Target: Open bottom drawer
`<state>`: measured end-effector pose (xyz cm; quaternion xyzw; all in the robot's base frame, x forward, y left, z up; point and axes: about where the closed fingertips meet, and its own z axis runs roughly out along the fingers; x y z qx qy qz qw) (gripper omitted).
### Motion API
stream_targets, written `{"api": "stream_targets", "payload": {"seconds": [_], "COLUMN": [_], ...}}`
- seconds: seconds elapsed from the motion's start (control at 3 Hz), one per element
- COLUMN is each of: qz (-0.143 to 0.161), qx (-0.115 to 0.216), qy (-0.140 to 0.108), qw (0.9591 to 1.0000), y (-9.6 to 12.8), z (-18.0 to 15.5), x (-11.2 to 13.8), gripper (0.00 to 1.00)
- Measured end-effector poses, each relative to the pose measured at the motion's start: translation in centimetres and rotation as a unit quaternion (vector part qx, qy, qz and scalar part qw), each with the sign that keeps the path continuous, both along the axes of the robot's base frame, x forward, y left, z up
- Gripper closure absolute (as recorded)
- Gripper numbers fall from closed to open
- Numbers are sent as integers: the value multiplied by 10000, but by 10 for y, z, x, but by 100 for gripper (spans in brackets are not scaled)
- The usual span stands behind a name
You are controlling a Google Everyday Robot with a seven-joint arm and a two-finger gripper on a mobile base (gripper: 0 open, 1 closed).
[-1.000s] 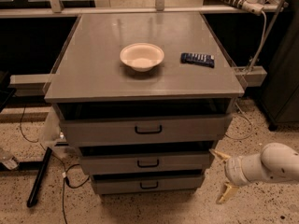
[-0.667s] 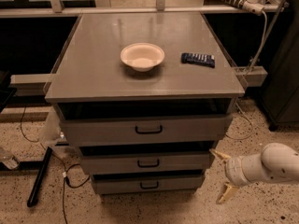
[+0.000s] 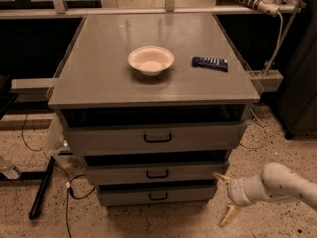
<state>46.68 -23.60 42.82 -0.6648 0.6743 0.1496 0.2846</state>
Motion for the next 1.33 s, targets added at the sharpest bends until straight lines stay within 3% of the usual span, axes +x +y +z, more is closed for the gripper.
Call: {"api": "stream_targets", "payload": {"seconds": [0.33, 0.67, 1.0, 1.33], "qz": [-102, -263, -581, -887], "qx": [103, 62, -66, 48], "qy": [369, 546, 462, 219], "qw": [9992, 9981, 9972, 9958], "y": [12, 25, 35, 43], "z": [-73, -128, -160, -166], "x": [-10, -14, -5, 17], "gripper": [0, 0, 0, 0]}}
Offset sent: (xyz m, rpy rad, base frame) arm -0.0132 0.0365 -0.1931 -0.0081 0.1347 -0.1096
